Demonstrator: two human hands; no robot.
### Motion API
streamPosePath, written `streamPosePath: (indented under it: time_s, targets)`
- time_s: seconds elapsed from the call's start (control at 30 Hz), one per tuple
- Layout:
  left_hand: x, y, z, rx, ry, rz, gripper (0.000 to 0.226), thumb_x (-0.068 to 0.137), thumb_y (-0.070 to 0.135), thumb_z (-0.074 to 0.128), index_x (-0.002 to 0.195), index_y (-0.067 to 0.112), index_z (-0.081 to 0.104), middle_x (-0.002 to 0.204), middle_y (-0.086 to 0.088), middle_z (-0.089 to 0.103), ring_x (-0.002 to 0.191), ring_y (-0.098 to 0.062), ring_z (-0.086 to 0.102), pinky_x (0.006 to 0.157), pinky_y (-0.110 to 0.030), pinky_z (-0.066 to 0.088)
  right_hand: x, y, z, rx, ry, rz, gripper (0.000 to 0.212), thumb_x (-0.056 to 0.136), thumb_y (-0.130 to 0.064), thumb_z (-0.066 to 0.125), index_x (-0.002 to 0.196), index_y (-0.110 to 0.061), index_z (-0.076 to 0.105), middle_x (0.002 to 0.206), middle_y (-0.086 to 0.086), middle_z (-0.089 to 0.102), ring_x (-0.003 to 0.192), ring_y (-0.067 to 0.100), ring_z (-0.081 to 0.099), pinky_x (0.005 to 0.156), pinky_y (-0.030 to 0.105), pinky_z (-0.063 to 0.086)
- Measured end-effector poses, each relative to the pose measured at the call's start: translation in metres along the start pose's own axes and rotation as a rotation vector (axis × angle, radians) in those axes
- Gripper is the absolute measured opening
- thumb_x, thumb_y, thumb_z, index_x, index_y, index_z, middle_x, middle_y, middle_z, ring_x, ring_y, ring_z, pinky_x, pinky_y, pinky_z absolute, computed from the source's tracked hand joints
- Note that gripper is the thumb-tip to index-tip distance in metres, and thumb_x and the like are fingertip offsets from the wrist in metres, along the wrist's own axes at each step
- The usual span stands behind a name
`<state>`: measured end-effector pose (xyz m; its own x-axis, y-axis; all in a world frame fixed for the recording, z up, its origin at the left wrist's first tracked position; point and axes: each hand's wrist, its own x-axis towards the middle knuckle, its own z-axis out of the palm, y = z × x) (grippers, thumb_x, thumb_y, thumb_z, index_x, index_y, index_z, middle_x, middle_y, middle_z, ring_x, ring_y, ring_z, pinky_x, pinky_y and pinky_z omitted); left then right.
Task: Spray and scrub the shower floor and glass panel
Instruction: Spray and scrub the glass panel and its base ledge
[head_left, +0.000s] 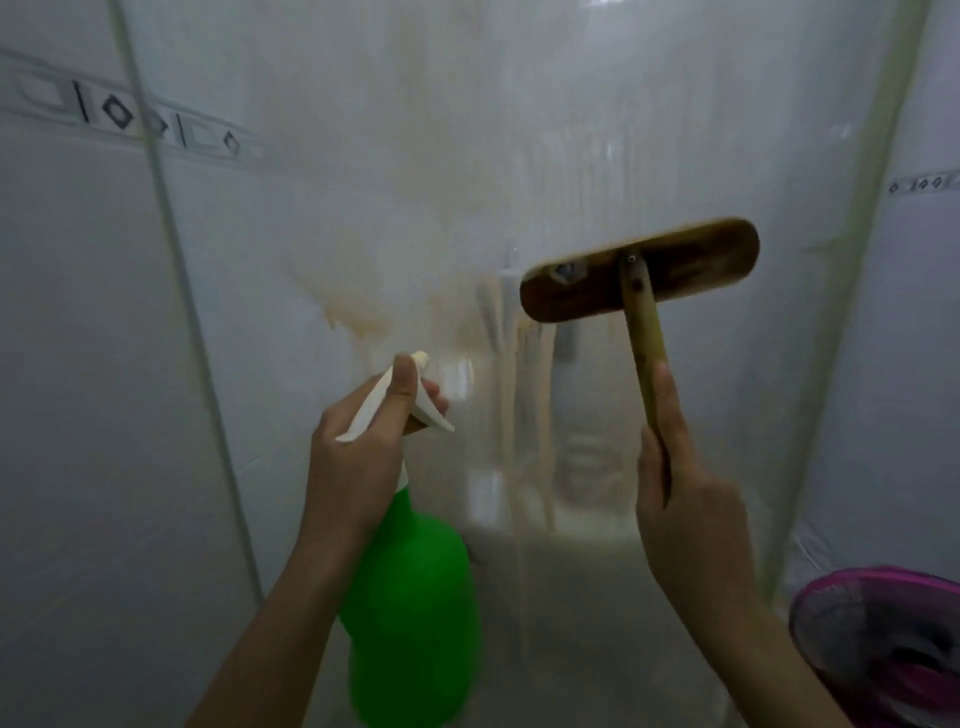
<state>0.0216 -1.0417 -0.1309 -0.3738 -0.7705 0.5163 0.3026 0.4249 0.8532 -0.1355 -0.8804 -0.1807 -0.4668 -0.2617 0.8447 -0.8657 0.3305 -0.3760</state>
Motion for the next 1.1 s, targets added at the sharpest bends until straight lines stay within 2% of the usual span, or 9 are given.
streamPosePath:
  time_s: [0.17, 0.23, 0.33, 0.43, 0.57, 0.7, 0.83, 0.97, 1.1]
  targets:
    - [-0.006, -0.061, 0.004, -0.028, -0.015, 0.035, 0.043, 0.092, 0.057, 0.056, 0.075, 0.022, 0.076, 0.072, -0.001, 0.077, 0.078, -0.024, 0.076, 0.09, -0.048, 0.06, 0.021, -0.001, 0.02, -0.044, 0.093, -0.079, 0.056, 0.104, -0.025, 0.035, 0.154, -0.029, 0.011, 0.053, 0.004, 0.044, 0.041, 0.019, 0.043, 0.041, 0.038, 0.046]
    - [-0.009, -0.081, 0.002, -0.01, -0.004, 0.062, 0.049, 0.098, 0.054, 0.054, 0.072, 0.017, 0.074, 0.063, -0.001, 0.074, 0.068, -0.022, 0.074, 0.082, -0.043, 0.061, 0.025, 0.001, 0.026, -0.078, 0.099, -0.101, 0.056, 0.104, -0.027, 0.032, 0.154, -0.034, 0.005, 0.058, 0.011, 0.05, 0.047, 0.026, 0.05, 0.049, 0.043, 0.051]
    - [-0.018, -0.102, 0.0, -0.009, -0.004, 0.09, 0.058, 0.099, 0.057, 0.051, 0.068, 0.011, 0.068, 0.052, -0.001, 0.066, 0.053, -0.019, 0.066, 0.072, -0.04, 0.059, -0.013, 0.017, 0.041, -0.101, 0.073, -0.1, 0.058, 0.104, -0.028, 0.032, 0.153, -0.037, 0.003, 0.056, 0.01, 0.049, 0.046, 0.026, 0.049, 0.045, 0.04, 0.048]
    - [-0.024, -0.111, -0.003, -0.038, -0.004, 0.124, 0.057, 0.099, 0.056, 0.051, 0.069, 0.012, 0.069, 0.053, 0.002, 0.065, 0.057, -0.019, 0.066, 0.073, -0.041, 0.059, -0.042, 0.021, 0.049, -0.12, 0.05, -0.091, 0.059, 0.104, -0.027, 0.033, 0.153, -0.037, 0.003, 0.054, 0.009, 0.048, 0.042, 0.024, 0.047, 0.041, 0.038, 0.047]
    - [-0.009, -0.1, -0.013, -0.075, -0.004, 0.133, 0.054, 0.101, 0.054, 0.05, 0.077, 0.011, 0.074, 0.07, -0.006, 0.076, 0.068, -0.023, 0.075, 0.082, -0.043, 0.061, 0.002, -0.01, 0.046, -0.146, 0.04, -0.129, 0.056, 0.105, -0.027, 0.031, 0.154, -0.032, 0.006, 0.064, 0.01, 0.053, 0.05, 0.022, 0.05, 0.049, 0.038, 0.05]
    - [0.003, -0.093, -0.03, -0.053, 0.07, 0.115, 0.056, 0.101, 0.056, 0.048, 0.08, 0.01, 0.072, 0.068, -0.004, 0.071, 0.056, -0.014, 0.068, 0.073, -0.035, 0.059, 0.002, -0.019, 0.051, -0.158, 0.028, -0.126, 0.056, 0.104, -0.026, 0.031, 0.154, -0.031, 0.006, 0.062, 0.008, 0.052, 0.047, 0.017, 0.046, 0.046, 0.033, 0.046]
    - [0.01, -0.091, -0.045, -0.011, 0.113, 0.135, 0.058, 0.1, 0.057, 0.049, 0.069, 0.012, 0.067, 0.062, -0.004, 0.067, 0.054, -0.019, 0.064, 0.069, -0.034, 0.056, -0.07, -0.006, 0.072, -0.167, -0.024, -0.072, 0.059, 0.104, -0.027, 0.032, 0.154, -0.032, 0.001, 0.05, 0.0, 0.04, 0.038, 0.011, 0.036, 0.036, 0.022, 0.035]
    - [0.023, -0.085, -0.052, 0.041, 0.081, 0.196, 0.054, 0.102, 0.055, 0.048, 0.076, 0.014, 0.072, 0.075, -0.005, 0.075, 0.069, -0.02, 0.073, 0.076, -0.03, 0.058, -0.001, -0.045, 0.085, -0.197, 0.003, -0.183, 0.058, 0.105, -0.025, 0.03, 0.154, -0.032, -0.001, 0.056, 0.001, 0.043, 0.041, 0.013, 0.04, 0.04, 0.027, 0.038]
    - [0.031, -0.083, -0.062, 0.086, 0.144, 0.172, 0.057, 0.101, 0.057, 0.047, 0.071, 0.013, 0.067, 0.066, -0.004, 0.069, 0.062, -0.022, 0.067, 0.081, -0.039, 0.058, 0.012, -0.056, 0.091, -0.205, -0.011, -0.198, 0.059, 0.105, -0.025, 0.031, 0.153, -0.033, -0.003, 0.055, 0.001, 0.043, 0.04, 0.013, 0.039, 0.037, 0.025, 0.033]
